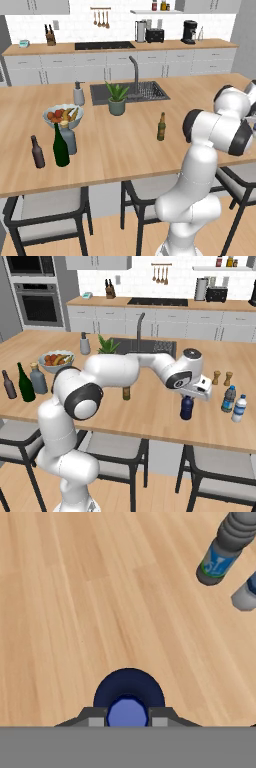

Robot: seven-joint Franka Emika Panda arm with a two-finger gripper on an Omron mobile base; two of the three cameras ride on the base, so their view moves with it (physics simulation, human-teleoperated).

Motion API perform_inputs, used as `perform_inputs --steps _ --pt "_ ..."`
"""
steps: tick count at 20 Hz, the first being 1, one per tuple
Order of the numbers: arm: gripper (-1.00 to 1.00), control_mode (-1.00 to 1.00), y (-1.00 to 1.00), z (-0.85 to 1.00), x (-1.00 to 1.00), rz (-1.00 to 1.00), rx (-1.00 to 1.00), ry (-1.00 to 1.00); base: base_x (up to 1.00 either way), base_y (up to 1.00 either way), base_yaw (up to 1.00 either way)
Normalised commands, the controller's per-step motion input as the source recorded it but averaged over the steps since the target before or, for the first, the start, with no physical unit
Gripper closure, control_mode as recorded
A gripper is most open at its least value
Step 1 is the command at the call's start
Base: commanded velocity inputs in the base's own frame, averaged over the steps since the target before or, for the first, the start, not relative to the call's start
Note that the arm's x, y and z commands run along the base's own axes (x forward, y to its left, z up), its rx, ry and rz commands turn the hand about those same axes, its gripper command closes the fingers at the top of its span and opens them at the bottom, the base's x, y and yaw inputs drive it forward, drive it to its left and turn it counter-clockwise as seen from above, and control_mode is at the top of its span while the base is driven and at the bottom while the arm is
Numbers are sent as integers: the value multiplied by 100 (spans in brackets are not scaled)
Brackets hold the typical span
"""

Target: Move the plastic bottles in the middle to the plastics group, and the glass bottles in the middle to the glass group.

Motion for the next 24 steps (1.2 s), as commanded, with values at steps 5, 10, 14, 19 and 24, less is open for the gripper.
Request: perform_inputs --steps 5,10,14,19,24 --pt "100 -100 -8 5 17 -13 0 0 0 0 0" --pt "100 -100 -44 0 13 -14 7 0 0 0 0" --pt "100 -100 -51 1 4 -11 11 0 0 0 0" --pt "100 -100 -33 9 0 -3 10 0 0 0 0" --pt "100 -100 -11 17 0 -1 3 -3 0 0 0"
